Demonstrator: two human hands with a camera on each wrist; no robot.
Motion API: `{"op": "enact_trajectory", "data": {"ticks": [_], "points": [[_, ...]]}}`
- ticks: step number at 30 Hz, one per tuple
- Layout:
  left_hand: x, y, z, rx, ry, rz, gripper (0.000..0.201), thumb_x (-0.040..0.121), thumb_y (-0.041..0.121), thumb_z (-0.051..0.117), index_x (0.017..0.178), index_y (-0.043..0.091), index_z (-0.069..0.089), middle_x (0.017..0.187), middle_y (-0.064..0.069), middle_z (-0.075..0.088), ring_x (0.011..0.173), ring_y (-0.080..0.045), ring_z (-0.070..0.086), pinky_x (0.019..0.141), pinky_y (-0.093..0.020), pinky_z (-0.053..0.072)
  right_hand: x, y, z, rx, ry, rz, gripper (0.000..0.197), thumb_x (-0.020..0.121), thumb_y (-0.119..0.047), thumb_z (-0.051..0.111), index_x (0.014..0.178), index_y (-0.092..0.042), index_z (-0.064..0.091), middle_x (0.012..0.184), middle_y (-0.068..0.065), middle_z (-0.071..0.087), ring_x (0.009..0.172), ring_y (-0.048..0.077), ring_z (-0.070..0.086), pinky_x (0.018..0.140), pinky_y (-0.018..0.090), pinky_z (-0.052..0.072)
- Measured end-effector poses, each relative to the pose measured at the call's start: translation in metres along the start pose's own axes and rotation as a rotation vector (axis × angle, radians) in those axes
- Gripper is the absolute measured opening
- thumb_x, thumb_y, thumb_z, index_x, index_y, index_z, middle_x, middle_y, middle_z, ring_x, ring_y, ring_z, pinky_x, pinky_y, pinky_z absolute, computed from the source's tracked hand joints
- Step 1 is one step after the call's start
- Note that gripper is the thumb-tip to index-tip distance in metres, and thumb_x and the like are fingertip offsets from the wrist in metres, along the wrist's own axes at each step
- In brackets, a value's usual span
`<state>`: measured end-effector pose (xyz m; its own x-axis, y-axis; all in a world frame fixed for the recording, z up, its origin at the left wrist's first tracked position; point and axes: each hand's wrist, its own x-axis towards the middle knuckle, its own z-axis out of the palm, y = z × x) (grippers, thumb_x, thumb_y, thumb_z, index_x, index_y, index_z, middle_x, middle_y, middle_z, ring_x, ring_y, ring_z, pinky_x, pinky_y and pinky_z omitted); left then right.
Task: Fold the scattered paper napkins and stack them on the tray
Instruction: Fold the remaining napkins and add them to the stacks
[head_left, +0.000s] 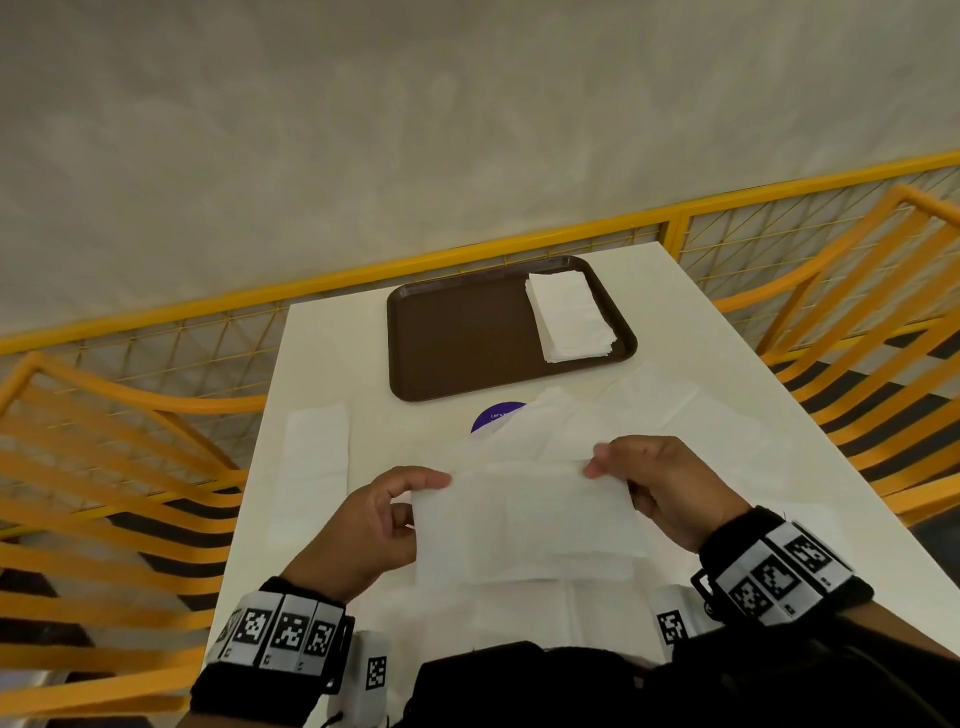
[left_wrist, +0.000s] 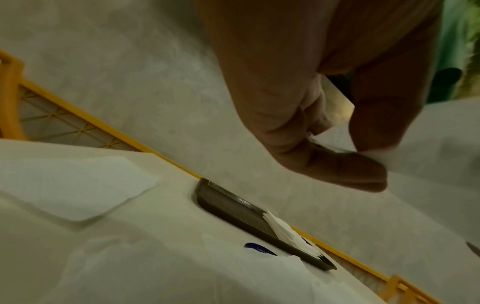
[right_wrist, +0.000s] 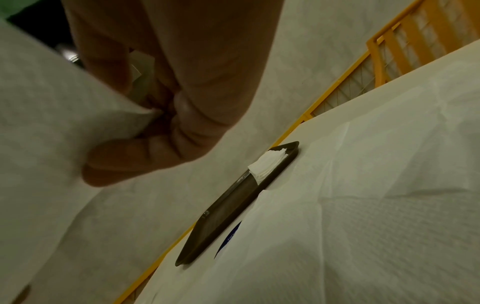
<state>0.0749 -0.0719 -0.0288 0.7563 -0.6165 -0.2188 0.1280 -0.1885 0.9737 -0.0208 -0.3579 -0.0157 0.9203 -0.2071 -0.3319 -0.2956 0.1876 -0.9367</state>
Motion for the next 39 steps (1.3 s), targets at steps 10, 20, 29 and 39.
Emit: {"op": "enact_trajectory", "data": {"ticks": [10, 20, 29, 39], "points": [[-0.007, 0.008, -0.027, 0.415, -0.179, -0.092, 0.071, 0.070, 0.034, 0.076, 0.127, 0.054, 0.038, 0.130, 0.033, 0.040, 0.118, 0.001, 0.046, 0.101, -0.031, 0.044, 0.002, -0.008, 0.011, -0.882, -0.018, -0.655, 0.014, 0.077, -0.007, 0.072, 0.075, -0.021, 0.072, 0.076, -0.014, 0.070, 0.072, 0.000, 0.061, 0.065, 0.005, 0.041], [0.014, -0.012, 0.009, 0.710, 0.059, 0.126, 0.016, 0.083, 0.050, 0.050, 0.076, 0.036, 0.054, 0.078, 0.018, 0.061, 0.077, -0.004, 0.055, 0.065, -0.009, 0.037, 0.011, -0.005, 0.047, -1.124, -0.300, -0.893, 0.016, 0.081, -0.011, 0.064, 0.091, -0.023, 0.069, 0.089, -0.010, 0.069, 0.079, 0.007, 0.063, 0.071, 0.021, 0.051], [0.057, -0.048, -0.110, 0.685, 0.696, -0.383, 0.030, 0.099, 0.021, 0.040, 0.106, -0.002, 0.057, 0.111, -0.027, 0.060, 0.106, -0.039, 0.056, 0.090, -0.041, 0.042, 0.009, 0.009, 0.023, -1.085, -0.227, -0.643, 0.018, 0.082, -0.019, 0.063, 0.093, -0.032, 0.069, 0.083, -0.020, 0.066, 0.073, -0.003, 0.059, 0.068, 0.002, 0.040], [0.098, -0.068, -0.161, 1.306, 0.294, -0.710, 0.036, 0.096, 0.017, 0.041, 0.131, 0.007, 0.041, 0.135, -0.014, 0.049, 0.127, -0.029, 0.047, 0.103, -0.032, 0.039, 0.012, 0.028, 0.007, -1.138, -0.197, -0.487, 0.014, 0.082, -0.026, 0.059, 0.091, -0.035, 0.066, 0.076, -0.018, 0.063, 0.071, -0.001, 0.058, 0.062, 0.000, 0.035]]}}
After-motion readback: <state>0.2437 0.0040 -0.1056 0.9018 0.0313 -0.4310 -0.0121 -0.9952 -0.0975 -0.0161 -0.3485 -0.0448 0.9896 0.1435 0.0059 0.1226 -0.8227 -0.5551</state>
